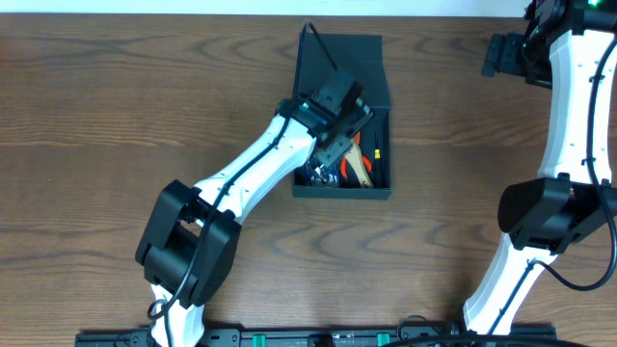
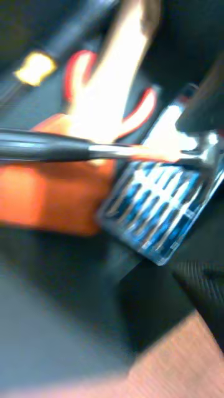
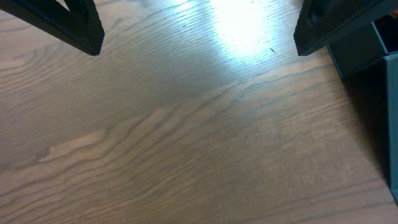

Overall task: Pack container
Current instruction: 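Lower the hammer into the box on top of the tools, then push the hammer down into the box and open the left gripper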

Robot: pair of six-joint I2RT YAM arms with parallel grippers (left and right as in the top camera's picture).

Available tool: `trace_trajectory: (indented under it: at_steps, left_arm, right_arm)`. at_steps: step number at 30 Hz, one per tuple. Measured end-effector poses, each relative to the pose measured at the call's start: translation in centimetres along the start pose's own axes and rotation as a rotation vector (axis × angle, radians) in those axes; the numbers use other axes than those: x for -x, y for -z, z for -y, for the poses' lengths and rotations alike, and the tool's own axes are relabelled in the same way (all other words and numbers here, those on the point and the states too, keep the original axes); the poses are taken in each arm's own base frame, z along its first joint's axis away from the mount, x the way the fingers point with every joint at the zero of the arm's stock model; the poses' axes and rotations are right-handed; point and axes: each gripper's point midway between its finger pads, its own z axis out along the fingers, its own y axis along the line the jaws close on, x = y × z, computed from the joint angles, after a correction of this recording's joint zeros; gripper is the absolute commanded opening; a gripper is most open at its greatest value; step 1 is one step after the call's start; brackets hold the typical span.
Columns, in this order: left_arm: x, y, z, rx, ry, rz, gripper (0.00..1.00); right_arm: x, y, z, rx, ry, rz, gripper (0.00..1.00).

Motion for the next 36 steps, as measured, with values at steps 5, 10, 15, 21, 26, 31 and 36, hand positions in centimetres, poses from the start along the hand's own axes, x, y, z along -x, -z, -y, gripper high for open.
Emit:
trace_trajectory:
  at_steps: [5, 10, 15, 21, 26, 31, 36]
  left_arm:
    - [3.7, 2.4, -1.0, 0.024, 0.119, 0.104, 0.14]
    - [4.3, 2.7, -1.2, 0.025, 0.193, 0.127, 0.08]
    - [4.3, 2.7, -1.2, 0.022, 0.231, 0.127, 0.06]
    - [4.5, 2.4, -1.2, 0.019, 0.287, 0.131, 0.06]
    - [4.0, 0.9, -1.0, 0.016, 0.334, 0.101, 0.06]
    - [3.1, -1.1, -0.7, 0.013, 0.384, 0.057, 0.06]
    - [2.7, -2.0, -0.3, -0.001, 0.419, 0.036, 0.06]
  right_arm:
    - [0.0, 0.0, 0.0, 0.0, 0.0, 0.0, 0.99]
    - [0.0, 0.0, 0.0, 0.0, 0.0, 0.0, 0.99]
    - [0.0, 0.0, 0.0, 0.0, 0.0, 0.0, 0.99]
    - [0.0, 0.0, 0.0, 0.0, 0.0, 0.0, 0.99]
    - [0.0, 0.0, 0.0, 0.0, 0.0, 0.0, 0.99]
    - [0.0, 0.0, 0.0, 0.0, 0.0, 0.0, 0.99]
    - [0.0, 0.0, 0.0, 0.0, 0.0, 0.0, 0.99]
